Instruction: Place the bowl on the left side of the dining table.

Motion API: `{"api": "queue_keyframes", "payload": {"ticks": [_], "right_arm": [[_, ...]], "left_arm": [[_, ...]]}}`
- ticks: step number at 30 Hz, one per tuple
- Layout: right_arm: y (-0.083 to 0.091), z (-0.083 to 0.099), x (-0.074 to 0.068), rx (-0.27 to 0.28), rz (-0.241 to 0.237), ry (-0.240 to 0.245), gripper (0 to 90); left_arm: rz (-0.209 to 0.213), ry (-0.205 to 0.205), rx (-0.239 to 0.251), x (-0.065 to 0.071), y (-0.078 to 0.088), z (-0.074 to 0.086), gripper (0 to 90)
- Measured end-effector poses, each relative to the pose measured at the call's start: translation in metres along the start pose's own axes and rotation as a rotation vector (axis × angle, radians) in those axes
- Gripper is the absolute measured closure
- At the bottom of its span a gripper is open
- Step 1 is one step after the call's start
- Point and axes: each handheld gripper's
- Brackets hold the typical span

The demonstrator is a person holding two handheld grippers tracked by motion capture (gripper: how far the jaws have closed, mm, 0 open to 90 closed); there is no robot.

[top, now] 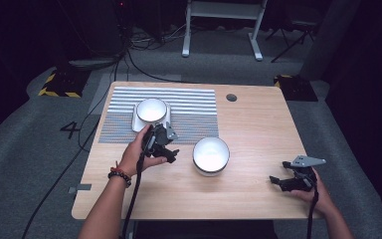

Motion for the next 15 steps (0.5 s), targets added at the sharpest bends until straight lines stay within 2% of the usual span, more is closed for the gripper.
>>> {"api": "queue_keyframes", "payload": {"ticks": [1, 2, 3, 6, 7, 9, 10, 11, 12, 14, 15], "right_arm": [[0.0, 0.0, 0.0, 0.0, 0.0, 0.0, 11.9], [0.0, 0.0, 0.0, 0.0, 0.0, 0.0, 11.9], [0.0, 0.0, 0.0, 0.0, 0.0, -0.001, 11.9], [0.0, 0.0, 0.0, 0.0, 0.0, 0.0, 11.9], [0.0, 0.0, 0.0, 0.0, 0.0, 0.0, 11.9], [0.0, 0.0, 0.0, 0.0, 0.0, 0.0, 11.9], [0.0, 0.0, 0.0, 0.0, 0.0, 0.0, 11.9], [0.0, 0.0, 0.0, 0.0, 0.0, 0.0, 11.9], [0.0, 0.0, 0.0, 0.0, 0.0, 0.0, 11.9], [0.0, 0.0, 0.0, 0.0, 0.0, 0.0, 11.9], [0.0, 0.0, 0.0, 0.0, 0.0, 0.0, 11.9]], "left_arm": [[0.011, -0.004, -0.007, 0.0, 0.001, 0.001, 16.6], [-0.003, -0.008, 0.0, 0.001, 0.0, 0.002, 16.5], [-0.004, -0.031, -0.019, 0.0, 0.001, 0.003, 16.5], [0.004, -0.011, -0.028, 0.002, 0.002, 0.007, 16.5], [-0.003, -0.023, -0.025, 0.002, 0.002, 0.008, 16.5], [0.009, -0.054, -0.057, 0.001, 0.004, 0.009, 16.5], [0.003, -0.05, -0.052, 0.002, 0.004, 0.011, 16.5], [-0.013, -0.049, -0.025, 0.002, 0.003, 0.012, 16.5], [-0.004, -0.039, -0.042, 0.004, 0.004, 0.013, 16.5], [-0.014, -0.066, -0.045, 0.003, 0.004, 0.014, 16.5], [-0.01, -0.044, -0.051, 0.005, 0.005, 0.015, 16.5]]}}
Point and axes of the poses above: each handheld gripper's, and its own axes: y roughly backward along the jaws, z roughly out of its underside, x roughly to its right, and after that the axes turned 2 degrees about z, right-handed
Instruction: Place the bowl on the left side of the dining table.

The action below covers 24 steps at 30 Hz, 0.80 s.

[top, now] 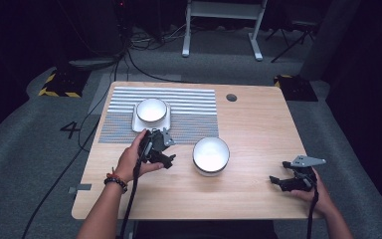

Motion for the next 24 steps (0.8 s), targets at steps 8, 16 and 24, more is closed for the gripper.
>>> {"api": "queue_keyframes", "payload": {"ticks": [8, 16, 24], "right_arm": [[0.0, 0.0, 0.0, 0.0, 0.0, 0.0, 11.9], [0.0, 0.0, 0.0, 0.0, 0.0, 0.0, 11.9], [0.0, 0.0, 0.0, 0.0, 0.0, 0.0, 11.9]], "left_arm": [[-0.015, 0.001, 0.005, 0.003, 0.002, 0.007, 16.5], [-0.025, -0.018, 0.001, 0.006, 0.005, 0.014, 16.6], [-0.02, -0.018, -0.013, 0.011, 0.007, 0.02, 16.5]]}}
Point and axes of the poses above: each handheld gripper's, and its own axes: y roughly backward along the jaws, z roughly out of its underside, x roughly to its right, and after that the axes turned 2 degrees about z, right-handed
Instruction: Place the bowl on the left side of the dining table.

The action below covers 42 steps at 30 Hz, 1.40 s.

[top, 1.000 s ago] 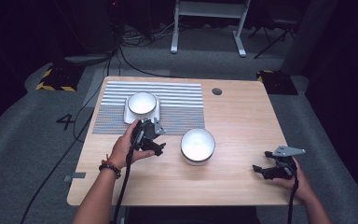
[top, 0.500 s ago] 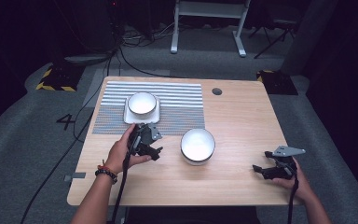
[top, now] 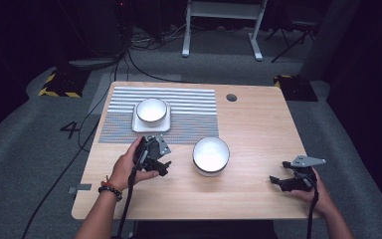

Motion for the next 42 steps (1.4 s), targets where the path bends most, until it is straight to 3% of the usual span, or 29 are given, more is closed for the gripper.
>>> {"api": "queue_keyframes", "payload": {"ticks": [3, 4, 5, 6, 12, 16, 17, 18, 20, 21, 35, 38, 42], "right_arm": [[0.0, 0.0, 0.0, 0.0, 0.0, 0.001, 11.9], [0.0, 0.0, 0.0, 0.0, 0.0, 0.0, 11.9], [0.0, 0.0, 0.0, 0.0, 0.0, 0.0, 11.9], [0.0, 0.0, 0.0, 0.0, 0.0, 0.001, 11.9], [0.0, 0.0, 0.0, 0.0, 0.0, 0.0, 11.9], [0.0, 0.0, 0.0, 0.0, 0.0, 0.0, 11.9], [0.0, 0.0, 0.0, 0.0, 0.0, 0.0, 12.0], [0.0, 0.0, 0.0, 0.0, 0.0, 0.001, 11.9], [0.0, 0.0, 0.0, 0.0, 0.0, 0.0, 11.9], [0.0, 0.0, 0.0, 0.0, 0.0, 0.0, 11.9], [0.0, 0.0, 0.0, 0.0, 0.0, 0.0, 11.9], [0.0, 0.0, 0.0, 0.0, 0.0, 0.0, 11.9], [0.0, 0.0, 0.0, 0.0, 0.0, 0.0, 11.9]], "left_arm": [[-0.006, -0.01, 0.001, 0.0, 0.0, 0.003, 16.6], [0.011, 0.026, 0.002, 0.003, 0.0, 0.005, 16.5], [0.005, 0.03, -0.018, 0.004, 0.001, 0.006, 16.6], [0.001, 0.0, -0.008, 0.002, 0.001, 0.007, 16.5], [0.009, 0.027, -0.01, 0.004, 0.003, 0.015, 16.5], [-0.009, 0.015, -0.016, 0.004, 0.004, 0.019, 16.5], [-0.008, 0.043, -0.019, 0.007, 0.004, 0.021, 16.5], [-0.009, 0.042, -0.027, 0.007, 0.004, 0.022, 16.5], [-0.012, 0.009, -0.012, 0.005, 0.004, 0.024, 16.5], [-0.006, 0.035, -0.015, 0.007, 0.004, 0.025, 16.5], [-0.031, 0.035, 0.005, 0.013, 0.009, 0.046, 16.5], [-0.023, 0.058, 0.009, 0.016, 0.009, 0.051, 16.5], [-0.036, 0.059, 0.007, 0.016, 0.01, 0.056, 16.5]]}}
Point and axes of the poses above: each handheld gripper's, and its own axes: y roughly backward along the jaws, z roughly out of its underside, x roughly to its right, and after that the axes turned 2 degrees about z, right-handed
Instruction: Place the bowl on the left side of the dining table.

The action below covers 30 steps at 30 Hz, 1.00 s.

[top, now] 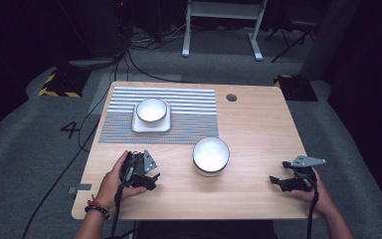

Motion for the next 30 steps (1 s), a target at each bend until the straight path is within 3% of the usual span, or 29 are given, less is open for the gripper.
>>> {"api": "queue_keyframes", "payload": {"ticks": [11, 16, 30], "right_arm": [[0.0, 0.0, 0.0, 0.0, 0.0, 0.001, 11.9], [0.0, 0.0, 0.0, 0.0, 0.0, 0.001, 11.9], [0.0, 0.0, 0.0, 0.0, 0.002, 0.002, 12.0]], "left_arm": [[0.016, 0.063, 0.015, 0.0, 0.001, 0.022, 16.5], [0.039, 0.113, 0.029, 0.0, 0.001, 0.032, 16.4], [0.045, 0.215, 0.045, -0.005, 0.001, 0.061, 16.4]]}}
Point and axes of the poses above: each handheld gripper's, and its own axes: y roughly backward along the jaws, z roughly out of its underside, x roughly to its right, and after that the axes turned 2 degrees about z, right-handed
